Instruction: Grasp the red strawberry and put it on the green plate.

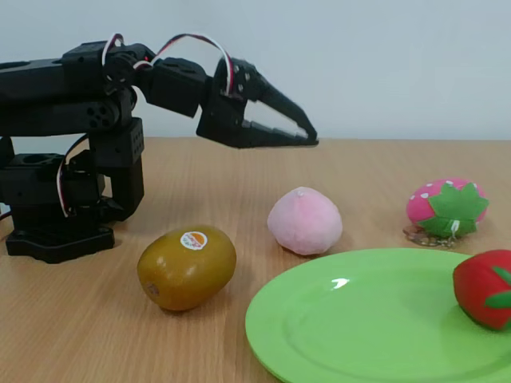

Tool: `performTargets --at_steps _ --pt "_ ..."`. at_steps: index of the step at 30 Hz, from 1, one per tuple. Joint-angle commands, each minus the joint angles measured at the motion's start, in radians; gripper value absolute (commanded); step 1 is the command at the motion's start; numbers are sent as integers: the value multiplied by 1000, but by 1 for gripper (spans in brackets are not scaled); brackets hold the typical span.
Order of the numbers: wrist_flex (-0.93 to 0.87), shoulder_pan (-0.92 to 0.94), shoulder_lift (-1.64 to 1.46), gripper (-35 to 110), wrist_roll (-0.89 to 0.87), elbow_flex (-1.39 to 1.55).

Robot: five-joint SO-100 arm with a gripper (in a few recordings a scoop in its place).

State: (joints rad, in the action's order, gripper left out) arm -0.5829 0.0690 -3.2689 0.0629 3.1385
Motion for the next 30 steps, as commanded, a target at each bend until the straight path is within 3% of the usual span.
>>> performTargets --at_steps 1,5,11,18,30 --pt "-95 -2 -26 -8 -18 66" --pt "-225 -6 -26 -8 -21 64" --pt "-285 -15 -26 -8 0 46" --pt "-683 -38 -26 -8 -23 -60" --pt "-683 -28 -26 -8 -38 -60"
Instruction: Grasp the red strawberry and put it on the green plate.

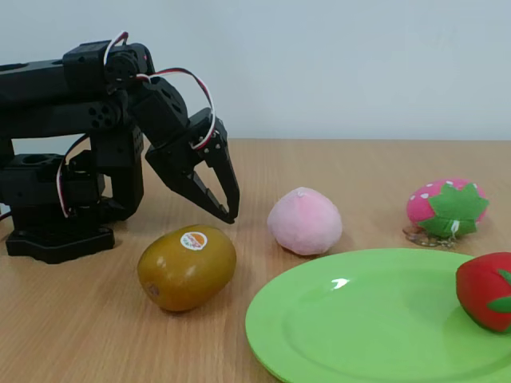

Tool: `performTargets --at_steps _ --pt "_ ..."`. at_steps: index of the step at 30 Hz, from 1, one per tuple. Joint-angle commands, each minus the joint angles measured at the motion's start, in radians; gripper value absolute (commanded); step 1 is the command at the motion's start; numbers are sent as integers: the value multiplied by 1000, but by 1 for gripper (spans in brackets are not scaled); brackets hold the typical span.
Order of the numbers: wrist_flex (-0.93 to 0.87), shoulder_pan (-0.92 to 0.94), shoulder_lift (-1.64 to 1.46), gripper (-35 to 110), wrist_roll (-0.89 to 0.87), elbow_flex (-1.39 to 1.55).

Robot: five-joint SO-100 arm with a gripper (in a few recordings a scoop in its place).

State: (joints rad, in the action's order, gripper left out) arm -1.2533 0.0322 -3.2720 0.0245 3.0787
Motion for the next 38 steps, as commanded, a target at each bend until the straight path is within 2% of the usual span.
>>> performTargets --at_steps 1,38 --pt "-12 9 -23 -8 0 0" --pt "-12 9 -23 -8 0 0"
